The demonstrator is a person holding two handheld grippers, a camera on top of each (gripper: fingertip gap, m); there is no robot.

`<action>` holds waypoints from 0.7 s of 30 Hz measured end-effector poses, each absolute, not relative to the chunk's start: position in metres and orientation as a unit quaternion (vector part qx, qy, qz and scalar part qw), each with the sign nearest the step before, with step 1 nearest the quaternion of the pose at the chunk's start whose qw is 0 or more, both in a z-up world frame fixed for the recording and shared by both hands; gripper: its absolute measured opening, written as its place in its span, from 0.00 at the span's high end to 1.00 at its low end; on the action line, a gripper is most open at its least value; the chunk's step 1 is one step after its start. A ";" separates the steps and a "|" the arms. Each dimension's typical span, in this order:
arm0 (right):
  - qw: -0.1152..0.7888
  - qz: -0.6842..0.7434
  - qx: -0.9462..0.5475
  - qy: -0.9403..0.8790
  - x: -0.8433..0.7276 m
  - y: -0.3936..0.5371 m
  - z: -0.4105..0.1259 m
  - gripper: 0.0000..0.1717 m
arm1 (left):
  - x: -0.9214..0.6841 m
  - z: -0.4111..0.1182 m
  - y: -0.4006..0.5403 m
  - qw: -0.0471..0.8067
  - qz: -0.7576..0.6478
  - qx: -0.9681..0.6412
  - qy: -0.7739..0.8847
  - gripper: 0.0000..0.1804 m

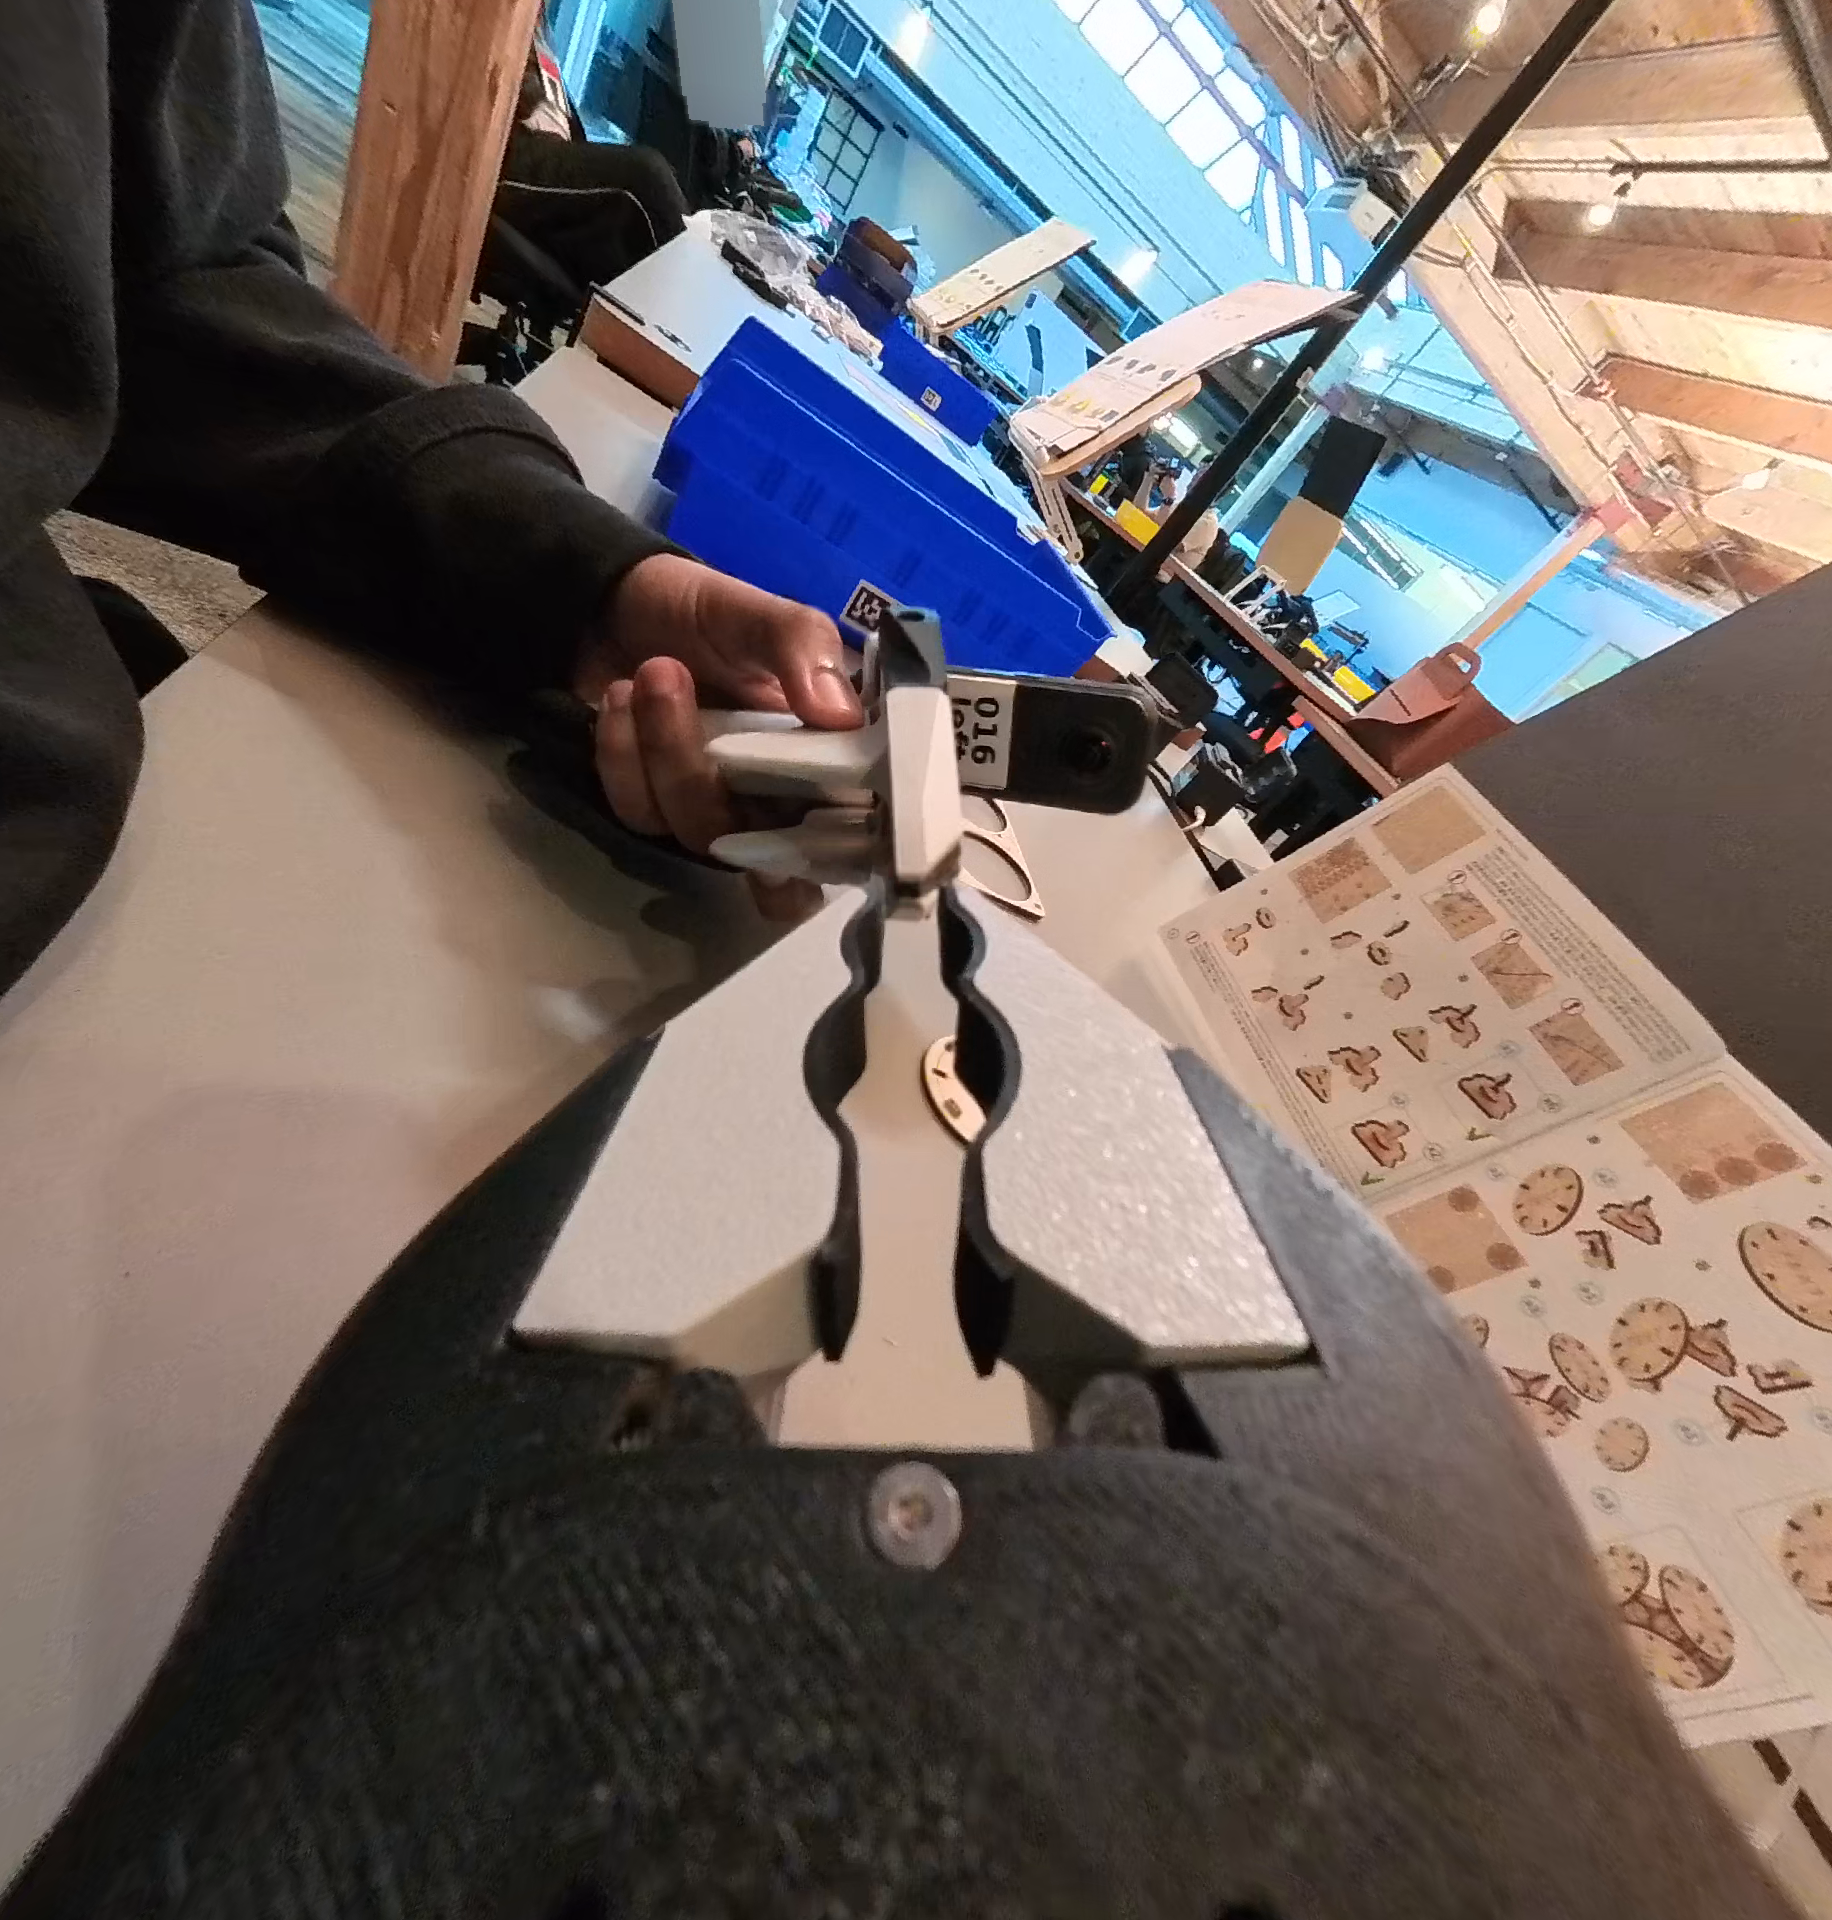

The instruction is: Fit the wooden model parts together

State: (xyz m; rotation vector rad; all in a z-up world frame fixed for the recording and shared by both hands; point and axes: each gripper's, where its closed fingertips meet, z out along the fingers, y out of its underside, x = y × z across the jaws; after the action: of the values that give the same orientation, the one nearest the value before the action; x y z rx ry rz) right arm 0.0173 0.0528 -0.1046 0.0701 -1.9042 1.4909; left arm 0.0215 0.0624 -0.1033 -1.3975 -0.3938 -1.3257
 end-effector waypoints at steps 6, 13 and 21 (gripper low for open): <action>0.360 0.580 0.015 -0.731 0.013 0.059 -0.099 0.96 | 0.015 -0.106 0.062 0.567 -0.532 -0.604 -0.176 1.00; 0.337 0.648 -0.123 -0.672 -0.015 0.095 -0.071 0.97 | -0.024 -0.116 0.055 0.612 -0.377 -0.660 -0.218 1.00; 0.191 0.559 -0.233 -0.773 -0.030 0.092 -0.140 0.93 | -0.033 -0.155 0.061 0.559 -0.190 -0.782 -0.202 0.99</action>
State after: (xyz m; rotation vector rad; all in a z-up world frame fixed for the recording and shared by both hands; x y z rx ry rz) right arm -0.0298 0.0919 -0.1398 -0.6538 -2.1709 1.5698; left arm -0.0332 0.0606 -0.1551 -1.8432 -0.4766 -0.4486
